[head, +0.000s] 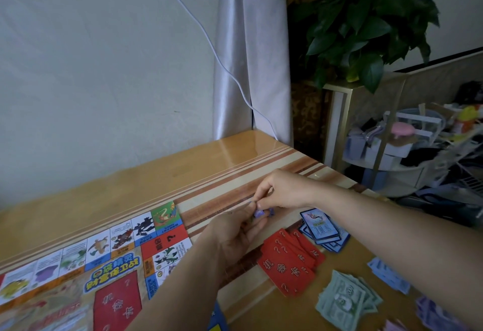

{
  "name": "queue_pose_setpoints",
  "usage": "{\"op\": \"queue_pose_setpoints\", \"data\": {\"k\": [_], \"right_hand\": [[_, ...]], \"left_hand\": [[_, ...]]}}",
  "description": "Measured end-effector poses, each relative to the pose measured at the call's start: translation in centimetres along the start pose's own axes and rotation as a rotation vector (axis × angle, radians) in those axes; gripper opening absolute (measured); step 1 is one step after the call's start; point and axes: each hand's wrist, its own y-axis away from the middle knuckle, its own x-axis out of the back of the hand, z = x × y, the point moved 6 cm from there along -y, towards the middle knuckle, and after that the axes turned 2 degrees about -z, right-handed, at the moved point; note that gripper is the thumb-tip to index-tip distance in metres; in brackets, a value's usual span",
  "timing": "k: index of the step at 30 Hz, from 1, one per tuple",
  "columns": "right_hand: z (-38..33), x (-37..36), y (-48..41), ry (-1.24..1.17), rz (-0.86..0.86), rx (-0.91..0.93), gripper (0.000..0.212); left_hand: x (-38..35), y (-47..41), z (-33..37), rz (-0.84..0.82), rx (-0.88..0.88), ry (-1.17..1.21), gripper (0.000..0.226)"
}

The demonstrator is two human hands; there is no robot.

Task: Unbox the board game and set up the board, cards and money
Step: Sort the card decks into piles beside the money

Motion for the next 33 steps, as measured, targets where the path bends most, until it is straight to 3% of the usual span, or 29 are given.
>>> {"op": "queue_pose_setpoints", "data": {"k": [5,9,15,20,23,26,29,33], "right_hand": [[0.1,-0.1,-0.2,-0.009,0.019,0.016,0.007],[2.0,0.9,-0.6,-0.138,0.135,-0.057,0.011],[4.1,-1.0,-1.1,0.040,0.132,-0.107,0.016],[2.3,0.3,-0.5,0.026,0.309,-0.003,0.019],[-0.6,-0.1,0.1,-0.096,0.190,0.086,0.019],[-2.1,-1.8,0.1,-0.058,0.040,0.100,0.022],[-1.9,-2.4,-0.3,-0.116,0.030,0.058,0.019],[-1.0,-3.0,-1.0,-0.362,0.077,-0.073,0.009]], "left_hand": [[0.1,-0.1,0.1,-0.036,0.003,0.118,0.016],[0.8,0.1,0.8,-0.046,-0.028,0.172,0.026],[2.1,0.5,1.4,-0.060,-0.055,0.170,0.026],[2.5,1.1,1.5,-0.139,-0.052,0.130,0.028],[2.3,1.3,1.4,-0.151,-0.038,0.086,0.027],[2.2,1.6,1.4,-0.123,-0.056,0.024,0.021],[2.4,2.1,1.5,-0.128,-0.054,0.008,0.021],[3.0,2.6,1.9,-0.131,-0.051,0.024,0.022]]}}
